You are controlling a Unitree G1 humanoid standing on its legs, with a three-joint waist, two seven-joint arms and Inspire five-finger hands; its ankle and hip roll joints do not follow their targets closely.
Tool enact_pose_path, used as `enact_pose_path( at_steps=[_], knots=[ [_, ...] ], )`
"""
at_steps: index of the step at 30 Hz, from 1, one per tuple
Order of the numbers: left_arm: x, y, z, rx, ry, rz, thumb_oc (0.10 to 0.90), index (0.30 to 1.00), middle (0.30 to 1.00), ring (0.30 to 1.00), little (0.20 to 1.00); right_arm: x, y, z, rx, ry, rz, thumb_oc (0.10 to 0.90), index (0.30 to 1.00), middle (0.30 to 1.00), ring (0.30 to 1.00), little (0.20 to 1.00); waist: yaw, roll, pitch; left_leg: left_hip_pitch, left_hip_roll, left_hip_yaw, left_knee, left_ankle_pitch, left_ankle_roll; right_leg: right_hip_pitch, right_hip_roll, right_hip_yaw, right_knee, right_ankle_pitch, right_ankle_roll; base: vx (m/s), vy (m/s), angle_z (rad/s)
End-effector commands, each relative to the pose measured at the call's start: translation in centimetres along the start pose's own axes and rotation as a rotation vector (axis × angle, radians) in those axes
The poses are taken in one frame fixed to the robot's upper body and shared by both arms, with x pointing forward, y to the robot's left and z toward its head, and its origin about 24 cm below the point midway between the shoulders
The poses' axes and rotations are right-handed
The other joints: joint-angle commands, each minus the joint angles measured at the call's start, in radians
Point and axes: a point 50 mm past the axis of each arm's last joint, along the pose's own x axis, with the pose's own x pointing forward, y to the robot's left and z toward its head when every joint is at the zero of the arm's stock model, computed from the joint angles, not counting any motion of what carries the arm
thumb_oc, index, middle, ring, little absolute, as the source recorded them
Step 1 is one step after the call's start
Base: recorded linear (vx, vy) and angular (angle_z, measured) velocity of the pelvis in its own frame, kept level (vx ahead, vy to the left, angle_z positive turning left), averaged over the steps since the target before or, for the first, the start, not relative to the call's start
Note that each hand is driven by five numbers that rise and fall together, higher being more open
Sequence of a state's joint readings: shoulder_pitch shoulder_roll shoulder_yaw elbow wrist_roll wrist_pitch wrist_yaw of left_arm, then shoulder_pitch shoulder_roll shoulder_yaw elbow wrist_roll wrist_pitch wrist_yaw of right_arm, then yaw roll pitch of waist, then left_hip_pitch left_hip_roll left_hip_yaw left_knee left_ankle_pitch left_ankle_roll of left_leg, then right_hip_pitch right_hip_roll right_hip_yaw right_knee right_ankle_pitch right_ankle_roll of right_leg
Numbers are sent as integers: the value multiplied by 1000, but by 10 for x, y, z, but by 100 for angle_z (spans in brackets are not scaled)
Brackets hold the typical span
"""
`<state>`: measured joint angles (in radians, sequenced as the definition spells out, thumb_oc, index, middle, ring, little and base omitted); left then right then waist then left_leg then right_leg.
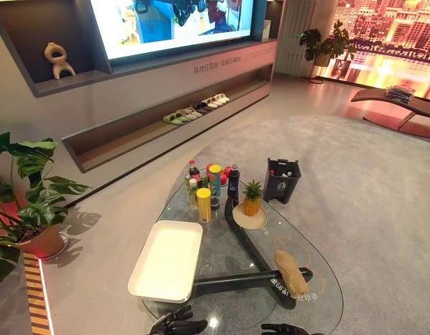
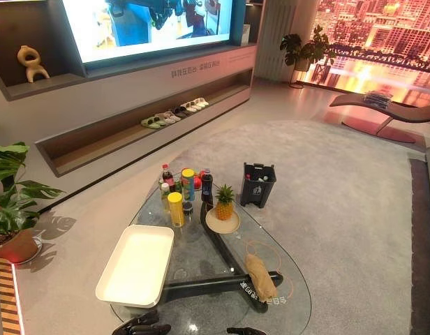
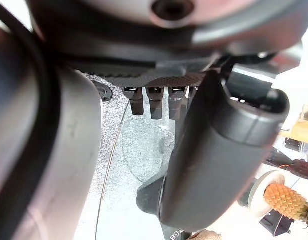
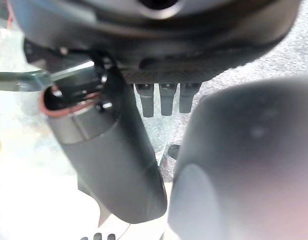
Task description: Wipe the table with a cloth and put it in the basket.
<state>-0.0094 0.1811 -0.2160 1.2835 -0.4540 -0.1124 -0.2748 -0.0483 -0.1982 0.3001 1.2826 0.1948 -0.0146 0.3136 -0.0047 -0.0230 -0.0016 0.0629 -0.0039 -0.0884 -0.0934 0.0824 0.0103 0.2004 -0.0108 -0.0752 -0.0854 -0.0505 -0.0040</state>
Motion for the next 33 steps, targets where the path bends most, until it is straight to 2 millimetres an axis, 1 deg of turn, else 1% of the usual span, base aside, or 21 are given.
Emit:
enact_pose_path(
  at_steps=[1, 6, 9, 11, 12, 16, 19, 20, 23, 24, 25, 27, 31, 32, 33],
  knots=[
    [7, -14, 13, -29, -41, -30, 800, 900, 900, 900, 900, 2, 2, 40, -38, -181, -26, 800, 900, 900, 900, 900, 18, -9, 44, 51, -21, 83, 12, -98, 14, -97, -29, 8, -2, 93, 41, 0, 0, 0],
    [5, -10, 14, -36, -62, -7, 800, 900, 900, 900, 900, -3, 5, 72, -66, -340, -50, 800, 900, 900, 900, 900, 12, -12, 69, 22, -24, 90, 28, -97, 20, -126, -29, 18, 1, 103, 42, -6, -6, -1],
    [4, -9, 15, -33, -78, -4, 800, 900, 900, 900, 900, -12, 10, 98, -94, -467, -87, 800, 900, 900, 900, 900, 5, -16, 88, -5, -27, 97, 48, -102, 26, -151, -29, 23, 9, 106, 41, -35, -28, -1],
    [5, -11, 19, -37, -102, -1, 800, 900, 900, 900, 900, -24, 18, 126, -120, -595, -125, 800, 900, 900, 900, 900, -5, -20, 112, -39, -29, 107, 75, -110, 33, -185, -27, 30, 27, 104, 38, -76, -26, 0],
    [5, -12, 21, -39, -111, -1, 800, 900, 900, 900, 900, -29, 20, 133, -129, -636, -137, 800, 900, 900, 900, 900, -8, -21, 122, -50, -30, 109, 81, -111, 36, -196, -26, 32, 34, 104, 37, -84, -14, -2],
    [6, -12, 30, -42, -140, 2, 800, 900, 900, 900, 900, -48, 24, 159, -157, -796, -206, 800, 900, 900, 900, 900, -19, -24, 164, -80, -33, 114, 88, -111, 44, -233, -20, 41, 51, 102, 36, -54, -11, -1],
    [7, -14, 39, -35, -168, -7, 800, 900, 900, 900, 900, -60, 24, 174, -168, -880, -256, 800, 900, 900, 900, 900, -25, -27, 192, -110, -33, 124, 105, -115, 48, -265, -19, 45, 68, 101, 35, -106, -10, -1],
    [9, -18, 53, -28, -204, -21, 800, 900, 900, 900, 900, -73, 22, 191, -175, -969, -314, 800, 900, 900, 900, 900, -30, -29, 229, -146, -35, 131, 128, -117, 50, -301, -16, 49, 90, 101, 32, -166, -4, -5],
    [10, -24, 64, -13, -237, -35, 800, 900, 900, 900, 900, -91, 17, 212, -171, -1087, -431, 800, 900, 900, 900, 900, -36, -30, 272, -182, -34, 130, 153, -116, 51, -331, -12, 54, 109, 103, 28, -109, 1, -1],
    [11, -28, 66, -11, -244, -40, 800, 900, 900, 900, 900, -102, 14, 220, -167, -1149, -508, 800, 900, 900, 900, 900, -39, -28, 287, -191, -34, 128, 158, -115, 51, -338, -12, 56, 112, 104, 27, 0, 0, 0],
    [11, -28, 66, -11, -245, -40, 800, 900, 900, 900, 900, -103, 13, 221, -165, -1155, -516, 800, 900, 900, 900, 900, -39, -28, 288, -192, -34, 127, 158, -115, 51, -339, -11, 57, 113, 104, 27, -11, 6, -4],
    [11, -29, 68, -11, -253, -42, 800, 900, 900, 900, 900, -114, 10, 227, -144, -1210, -583, 800, 900, 900, 900, 900, -43, -27, 301, -204, -35, 127, 163, -115, 52, -350, -12, 59, 117, 104, 26, -24, 11, -7],
    [12, -35, 77, 4, -278, -57, 800, 900, 900, 900, 900, -137, 4, 242, -110, -1336, -746, 800, 900, 900, 900, 900, -51, -21, 341, -262, -41, 129, 201, -114, 53, -402, -12, 64, 143, 106, 21, -49, 18, -3],
    [12, -36, 78, 8, -279, -60, 800, 900, 900, 900, 900, -139, 4, 244, -109, -1344, -761, 800, 900, 900, 900, 900, -52, -20, 345, -269, -42, 130, 206, -114, 53, -408, -12, 64, 147, 106, 21, -66, 24, 0],
    [12, -39, 81, 20, -288, -70, 800, 900, 900, 900, 900, -146, 1, 250, -104, -1374, -814, 800, 900, 900, 900, 900, -53, -17, 363, -292, -43, 132, 226, -115, 51, -428, -14, 62, 160, 105, 18, -69, 33, 1]
  ],
)
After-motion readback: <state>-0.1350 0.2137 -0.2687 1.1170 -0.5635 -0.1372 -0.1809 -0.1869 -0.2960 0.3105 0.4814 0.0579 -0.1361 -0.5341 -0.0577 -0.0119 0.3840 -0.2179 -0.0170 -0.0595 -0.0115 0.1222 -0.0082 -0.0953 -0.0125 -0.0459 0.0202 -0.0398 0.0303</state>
